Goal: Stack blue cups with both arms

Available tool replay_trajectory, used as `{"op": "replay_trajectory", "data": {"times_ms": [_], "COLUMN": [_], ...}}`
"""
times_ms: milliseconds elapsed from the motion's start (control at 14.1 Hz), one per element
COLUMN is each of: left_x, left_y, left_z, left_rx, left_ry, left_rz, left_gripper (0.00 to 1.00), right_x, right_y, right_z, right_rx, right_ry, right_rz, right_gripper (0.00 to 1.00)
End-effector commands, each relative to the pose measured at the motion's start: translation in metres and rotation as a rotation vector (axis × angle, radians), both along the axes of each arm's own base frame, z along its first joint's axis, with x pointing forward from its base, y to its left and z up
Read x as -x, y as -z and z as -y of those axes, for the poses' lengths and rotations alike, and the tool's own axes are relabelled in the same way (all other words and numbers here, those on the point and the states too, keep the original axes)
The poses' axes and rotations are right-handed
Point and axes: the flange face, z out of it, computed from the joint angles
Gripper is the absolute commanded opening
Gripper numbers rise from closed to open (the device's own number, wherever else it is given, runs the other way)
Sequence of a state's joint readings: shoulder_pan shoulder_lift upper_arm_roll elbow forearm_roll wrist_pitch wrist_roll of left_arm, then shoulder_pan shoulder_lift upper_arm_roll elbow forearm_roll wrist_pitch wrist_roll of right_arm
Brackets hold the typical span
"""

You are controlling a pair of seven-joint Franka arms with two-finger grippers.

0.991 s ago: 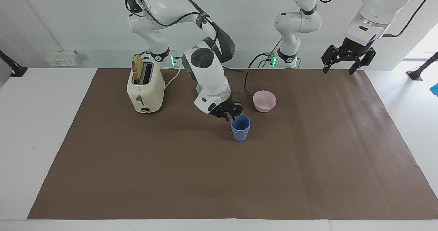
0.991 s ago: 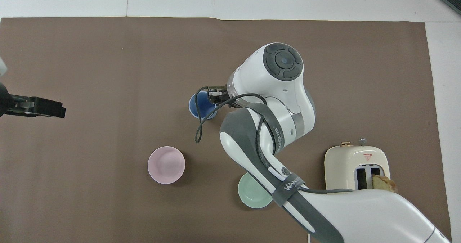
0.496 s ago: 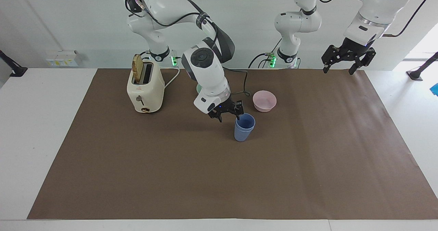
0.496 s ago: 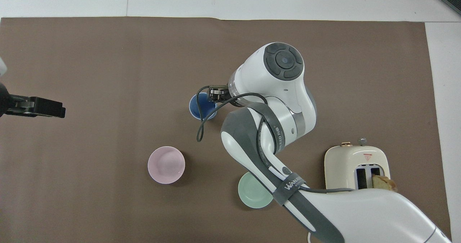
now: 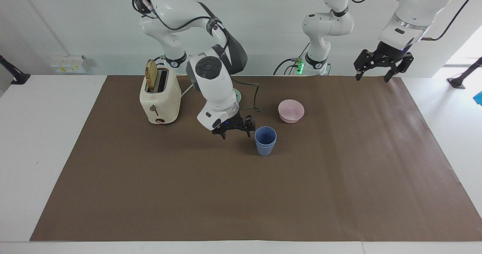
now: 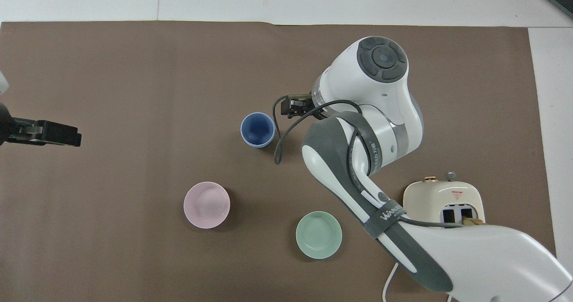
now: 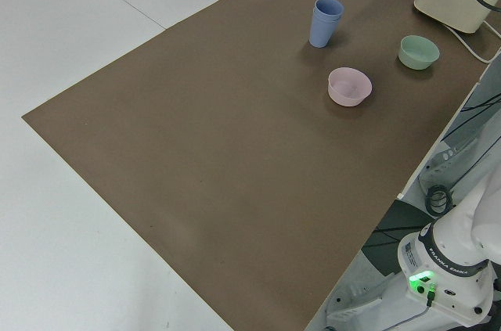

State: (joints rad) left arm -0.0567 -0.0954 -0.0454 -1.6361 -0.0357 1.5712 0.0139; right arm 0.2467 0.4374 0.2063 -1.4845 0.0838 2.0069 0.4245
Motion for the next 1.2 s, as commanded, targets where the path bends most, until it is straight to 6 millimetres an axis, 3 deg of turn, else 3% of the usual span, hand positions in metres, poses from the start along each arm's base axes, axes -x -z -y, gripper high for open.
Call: {"op": "replay_trajectory", "data": {"times_ms": [0,283,425,566,708,1133], "left_x": [0.004,0.004,0.004,0.004,0.004,0.004], "left_y": [-0.007,-0.007,-0.007,-0.007,-0.007,-0.007], "left_z": [-0.005,-0.005,-0.004,-0.004,-0.005,-0.005], "left_rx": [-0.015,-0.015,-0.015,-0.015,-0.015,-0.015], "left_ry": [0.001,0.001,0.002,0.002,0.001,0.001], "left_rz": [-0.004,-0.004,-0.003,-0.004,-0.004,-0.003], "left_gripper": [1.0,1.0,1.0,1.0,1.0,1.0], "right_x": [-0.007,-0.007,-0.003,0.006,0.014,0.044], "right_y": [-0.034,-0.074,-0.093,-0.112,-0.127,-0.183], "right_z": [0.06,0.139,0.186,0.219,0.244,0.28], "right_rx": [0.03,0.088,0.139,0.154,0.183,0.23], "right_ry": [-0.057,-0.075,-0.046,-0.04,-0.022,0.044], "right_rz": [0.006,0.008,-0.001,-0.011,-0.02,0.031], "right_gripper": [1.0,1.0,1.0,1.0,1.0,1.0]}}
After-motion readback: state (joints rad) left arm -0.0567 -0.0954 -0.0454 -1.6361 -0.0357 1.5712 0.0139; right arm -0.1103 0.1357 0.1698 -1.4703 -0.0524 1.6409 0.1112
